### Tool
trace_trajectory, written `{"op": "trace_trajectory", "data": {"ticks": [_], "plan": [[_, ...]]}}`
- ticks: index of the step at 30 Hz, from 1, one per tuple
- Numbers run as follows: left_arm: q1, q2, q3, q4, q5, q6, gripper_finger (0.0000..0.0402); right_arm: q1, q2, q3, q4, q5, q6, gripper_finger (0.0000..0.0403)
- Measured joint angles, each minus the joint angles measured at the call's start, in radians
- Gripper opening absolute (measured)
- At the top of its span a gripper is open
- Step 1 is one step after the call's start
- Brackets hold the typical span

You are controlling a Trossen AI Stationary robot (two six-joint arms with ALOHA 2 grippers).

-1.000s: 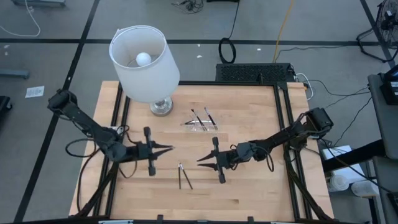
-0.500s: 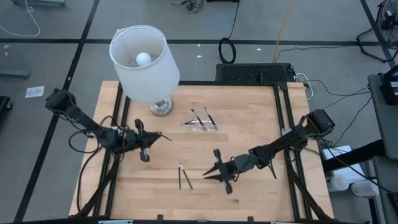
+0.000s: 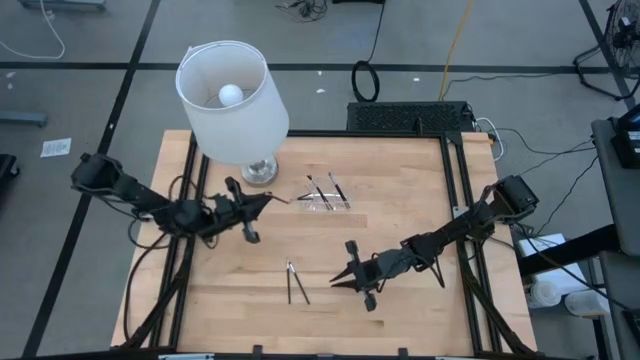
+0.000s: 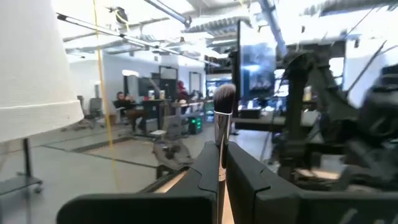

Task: Put items in baskets/containers
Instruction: Put the black blush brush into the transparent organizer

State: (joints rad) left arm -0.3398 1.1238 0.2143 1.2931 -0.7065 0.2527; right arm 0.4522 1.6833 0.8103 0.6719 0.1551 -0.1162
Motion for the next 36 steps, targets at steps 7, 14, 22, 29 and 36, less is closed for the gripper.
{"op": "trace_trajectory", "data": {"ticks": [7, 14, 22, 29, 36], "plan": [[0.134, 0.175, 0.069, 0.114, 0.122, -0.037, 0.0009, -0.006, 0.000, -0.010, 0.020, 0.001, 0.000, 0.0023], [0.226, 0.353, 0.075, 0.256, 0.129, -0.091, 0.0009, -0.006, 0.000, -0.010, 0.020, 0.000, 0.000, 0.0021], [0.289, 0.497, 0.119, 0.271, 0.156, -0.150, 0.0009, -0.006, 0.000, -0.010, 0.010, 0.000, 0.000, 0.0018], [0.294, 0.576, 0.154, 0.274, 0.125, -0.180, 0.0009, -0.006, 0.000, -0.010, 0.008, 0.000, 0.000, 0.0018], [0.297, 0.593, 0.153, 0.273, 0.059, -0.217, 0.0009, -0.006, 0.000, -0.010, 0.005, 0.000, 0.016, 0.0018]]}}
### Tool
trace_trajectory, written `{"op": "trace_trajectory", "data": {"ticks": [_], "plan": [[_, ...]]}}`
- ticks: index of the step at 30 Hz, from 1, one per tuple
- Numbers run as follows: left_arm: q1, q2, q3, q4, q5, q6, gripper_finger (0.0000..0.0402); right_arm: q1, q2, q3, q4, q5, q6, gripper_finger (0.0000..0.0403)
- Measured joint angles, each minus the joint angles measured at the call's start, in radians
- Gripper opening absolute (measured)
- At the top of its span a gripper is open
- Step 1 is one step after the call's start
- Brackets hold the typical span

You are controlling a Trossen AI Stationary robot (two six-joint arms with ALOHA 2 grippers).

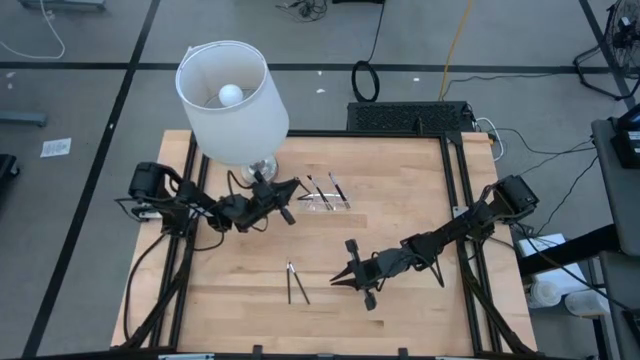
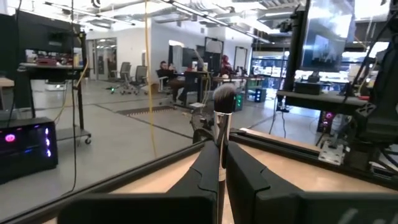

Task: Put items in baskets/containers
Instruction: Put the black blush brush into the transparent organizer

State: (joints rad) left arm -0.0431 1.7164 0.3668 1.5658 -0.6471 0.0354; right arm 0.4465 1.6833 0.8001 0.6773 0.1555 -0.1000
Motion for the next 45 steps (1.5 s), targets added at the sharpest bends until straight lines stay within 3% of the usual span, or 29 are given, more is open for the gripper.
{"op": "trace_trajectory", "data": {"ticks": [11, 23, 36, 45], "plan": [[0.000, 0.001, 0.000, -0.069, -0.079, -0.075, 0.0009, 0.000, 0.000, 0.000, -0.001, 0.000, 0.003, 0.0018], [-0.003, 0.003, 0.000, -0.108, -0.095, -0.143, 0.0009, 0.000, 0.000, 0.000, 0.000, 0.000, 0.003, 0.0018], [-0.032, 0.168, 0.101, -0.092, -0.095, -0.139, 0.0010, 0.000, 0.000, 0.000, 0.007, 0.000, 0.006, 0.0018], [-0.038, 0.186, 0.123, -0.094, -0.122, -0.127, 0.0020, 0.000, 0.000, 0.000, -0.001, 0.000, 0.011, 0.0018]]}}
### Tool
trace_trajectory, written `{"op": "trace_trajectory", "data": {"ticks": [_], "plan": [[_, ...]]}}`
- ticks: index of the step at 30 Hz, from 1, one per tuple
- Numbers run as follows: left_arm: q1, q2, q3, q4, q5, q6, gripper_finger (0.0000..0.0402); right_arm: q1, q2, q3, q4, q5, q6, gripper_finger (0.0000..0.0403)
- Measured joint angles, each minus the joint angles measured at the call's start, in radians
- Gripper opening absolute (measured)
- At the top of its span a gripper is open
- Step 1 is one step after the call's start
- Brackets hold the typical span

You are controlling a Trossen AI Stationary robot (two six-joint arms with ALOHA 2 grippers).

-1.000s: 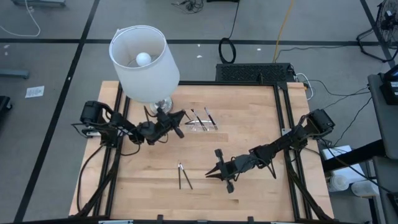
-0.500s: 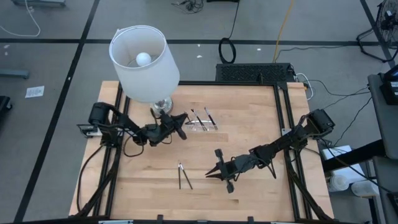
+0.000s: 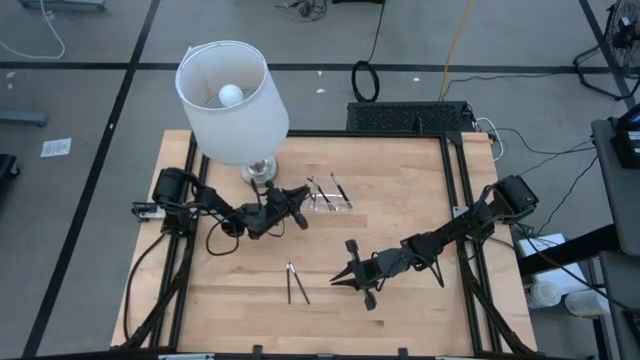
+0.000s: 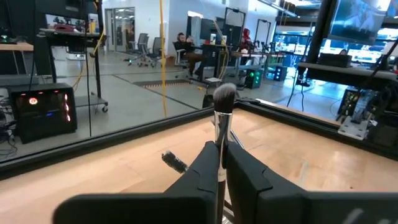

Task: Put items in baskets/containers
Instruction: Put the black blush brush into the transparent organizer, then put the black eyeshadow brush into the transparent organizer

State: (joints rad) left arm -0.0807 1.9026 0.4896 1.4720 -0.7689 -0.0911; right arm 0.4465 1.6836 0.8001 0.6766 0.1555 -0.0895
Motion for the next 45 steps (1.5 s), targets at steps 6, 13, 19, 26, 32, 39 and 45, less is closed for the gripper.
{"op": "trace_trajectory", "data": {"ticks": [6, 13, 19, 26, 32, 39, 45], "plan": [[0.000, 0.000, 0.000, 0.000, 0.000, 0.006, 0.0088, 0.000, 0.000, 0.000, 0.000, 0.000, 0.000, 0.0018], [-0.010, -0.006, -0.001, 0.055, 0.001, 0.083, 0.0128, 0.000, 0.000, 0.000, 0.000, 0.000, 0.000, 0.0018], [-0.105, -0.130, -0.002, 0.092, -0.028, 0.331, 0.0131, 0.000, 0.000, 0.000, 0.000, 0.000, 0.005, 0.0018], [-0.376, -0.469, 0.007, -0.007, -0.237, 0.734, 0.0128, 0.001, 0.000, 0.000, 0.000, -0.002, 0.027, 0.0018], [-0.664, -0.723, 0.011, -0.202, -0.443, 0.883, 0.0093, 0.001, 0.000, 0.000, 0.001, -0.003, 0.026, 0.0018], [-0.864, -0.819, -0.001, -0.509, -0.589, 0.792, 0.0008, 0.001, 0.000, 0.000, -0.009, -0.001, 0.026, 0.0018], [-0.821, -0.812, -0.119, -0.639, -0.610, 0.546, 0.0004, 0.000, 0.000, 0.000, -0.015, 0.003, 0.026, 0.0018]]}}
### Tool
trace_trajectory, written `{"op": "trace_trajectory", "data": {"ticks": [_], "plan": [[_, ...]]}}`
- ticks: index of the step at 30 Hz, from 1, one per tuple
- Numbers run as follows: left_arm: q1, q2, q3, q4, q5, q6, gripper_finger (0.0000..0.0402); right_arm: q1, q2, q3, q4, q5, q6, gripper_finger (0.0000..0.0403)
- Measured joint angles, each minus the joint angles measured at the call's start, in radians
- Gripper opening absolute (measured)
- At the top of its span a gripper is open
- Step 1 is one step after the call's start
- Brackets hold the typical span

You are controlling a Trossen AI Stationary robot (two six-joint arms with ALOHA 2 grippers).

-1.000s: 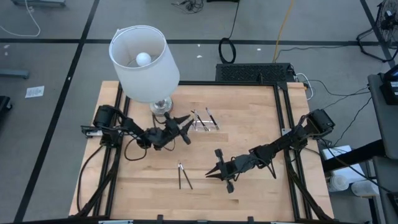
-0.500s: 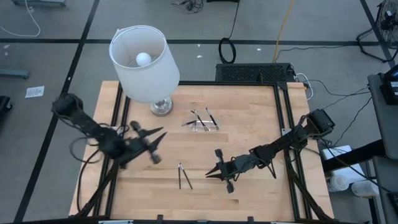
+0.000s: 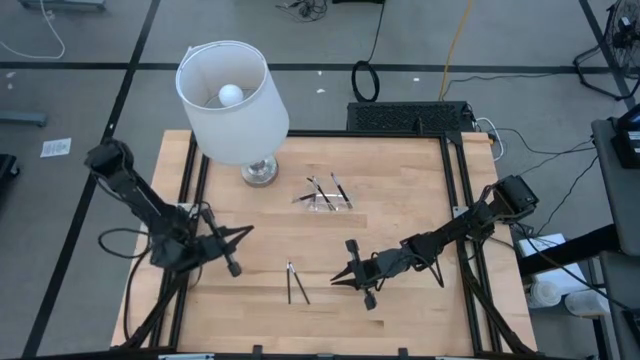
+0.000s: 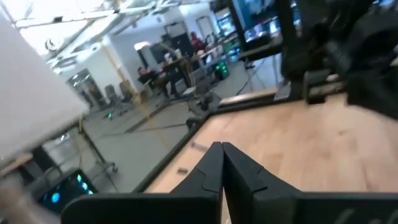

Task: Put items in baskets/containers
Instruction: Put the black eyeshadow brush into the transparent organizer

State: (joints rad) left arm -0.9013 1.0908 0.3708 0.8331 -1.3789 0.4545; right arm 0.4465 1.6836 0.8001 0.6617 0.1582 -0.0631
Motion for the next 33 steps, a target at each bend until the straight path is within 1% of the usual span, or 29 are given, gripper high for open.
{"op": "trace_trajectory", "data": {"ticks": [3, 8, 12, 15, 18, 21, 23, 26, 28, 30, 32, 33], "plan": [[0.036, -0.002, -0.074, 0.009, 0.025, -0.076, 0.0004, -0.001, 0.000, 0.000, -0.002, 0.001, 0.000, 0.0018], [0.065, -0.001, -0.172, 0.007, 0.150, -0.143, 0.0004, -0.002, 0.000, 0.000, -0.024, -0.004, 0.000, 0.0018], [0.065, -0.001, -0.207, 0.008, 0.178, -0.128, 0.0003, 0.000, 0.000, 0.000, -0.024, -0.005, 0.000, 0.0018], [0.065, -0.001, -0.204, 0.008, 0.178, -0.065, 0.0005, 0.000, 0.000, 0.000, -0.025, 0.005, 0.000, 0.0018], [0.065, -0.001, -0.197, 0.041, 0.178, -0.014, 0.0003, 0.000, 0.000, 0.000, -0.014, 0.083, 0.023, 0.0018], [0.065, -0.001, -0.196, 0.123, 0.175, 0.038, 0.0005, 0.001, 0.000, 0.017, 0.011, 0.200, 0.025, 0.0015], [0.065, -0.001, -0.195, 0.174, 0.174, 0.077, 0.0012, 0.013, 0.000, 0.073, -0.049, 0.266, 0.023, 0.0009], [0.069, -0.001, -0.195, 0.200, 0.173, 0.108, 0.0018, 0.041, 0.001, 0.217, -0.294, 0.338, 0.027, 0.0002], [0.073, -0.001, -0.195, 0.198, 0.172, 0.112, 0.0018, 0.051, 0.021, 0.335, -0.461, 0.384, 0.085, 0.0002], [0.079, -0.001, -0.195, 0.197, 0.166, 0.110, 0.0014, 0.052, 0.068, 0.456, -0.570, 0.393, 0.144, 0.0001], [0.083, -0.001, -0.195, 0.197, 0.165, 0.104, 0.0007, 0.063, 0.119, 0.569, -0.663, 0.393, 0.154, 0.0001], [0.083, -0.001, -0.195, 0.197, 0.164, 0.102, 0.0005, 0.069, 0.160, 0.644, -0.677, 0.394, 0.153, 0.0001]]}}
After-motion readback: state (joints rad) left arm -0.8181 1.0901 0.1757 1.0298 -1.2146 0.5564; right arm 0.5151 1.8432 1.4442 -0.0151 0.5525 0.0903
